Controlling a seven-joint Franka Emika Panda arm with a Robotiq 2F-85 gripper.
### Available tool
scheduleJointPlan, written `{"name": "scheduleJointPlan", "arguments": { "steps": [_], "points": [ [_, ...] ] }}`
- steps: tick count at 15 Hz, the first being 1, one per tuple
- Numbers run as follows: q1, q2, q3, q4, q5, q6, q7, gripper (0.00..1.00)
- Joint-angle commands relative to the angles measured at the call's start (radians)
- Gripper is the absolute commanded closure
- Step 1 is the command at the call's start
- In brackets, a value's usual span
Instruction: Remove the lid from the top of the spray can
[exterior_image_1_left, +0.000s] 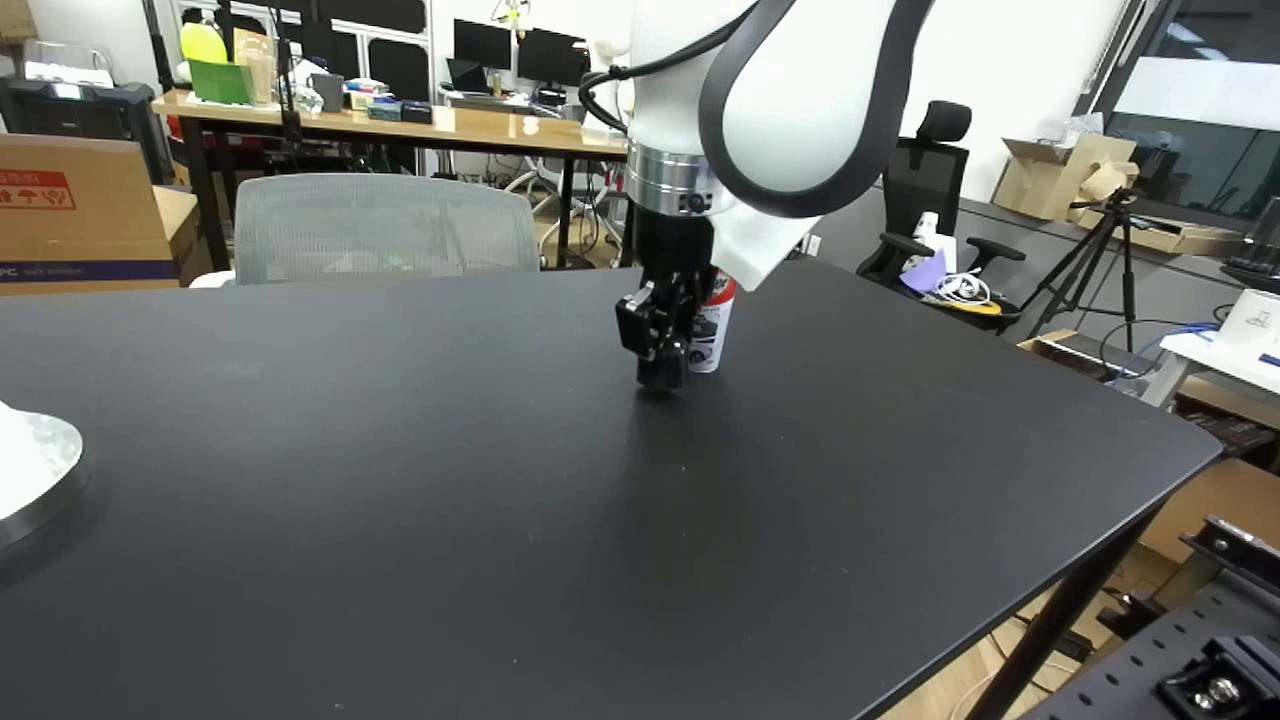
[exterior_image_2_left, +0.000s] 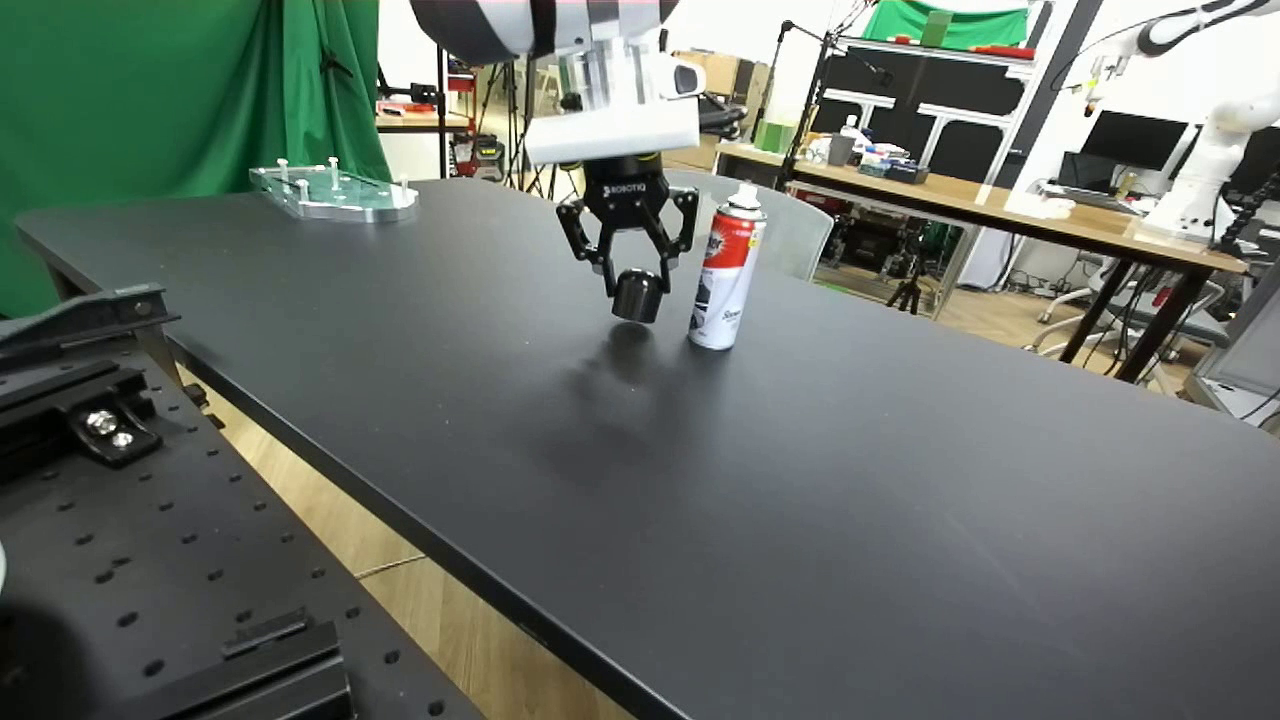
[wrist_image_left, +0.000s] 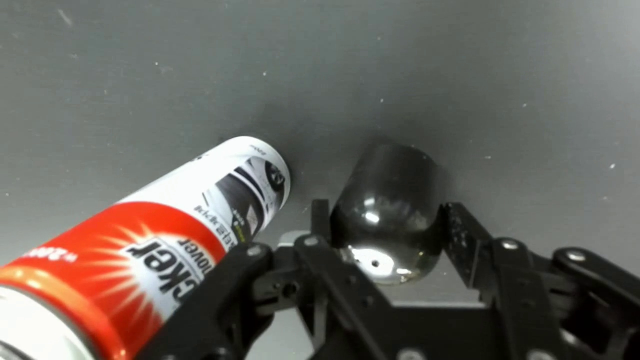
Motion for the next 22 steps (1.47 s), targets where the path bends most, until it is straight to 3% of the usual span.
{"name": "scheduleJointPlan", "arguments": {
  "steps": [1,2,3,4,6,13,19,22],
  "points": [
    [0.075,0.038,-0.08,0.03,-0.032,0.058,0.141,0.66],
    [0.085,0.047,-0.089,0.031,-0.019,0.068,0.153,0.66],
    [0.09,0.054,-0.093,0.032,-0.007,0.072,0.157,0.16],
    [0.096,0.059,-0.097,0.031,0.0,0.073,0.161,0.16],
    [0.09,0.065,-0.085,0.025,0.022,0.074,0.152,0.03],
    [0.051,0.034,-0.006,0.002,0.111,0.055,0.095,0.0],
    [0.132,-0.05,-0.066,0.005,0.08,0.016,0.136,0.0],
    [0.125,-0.096,-0.052,0.001,0.118,-0.059,0.11,0.0]
  ]
}}
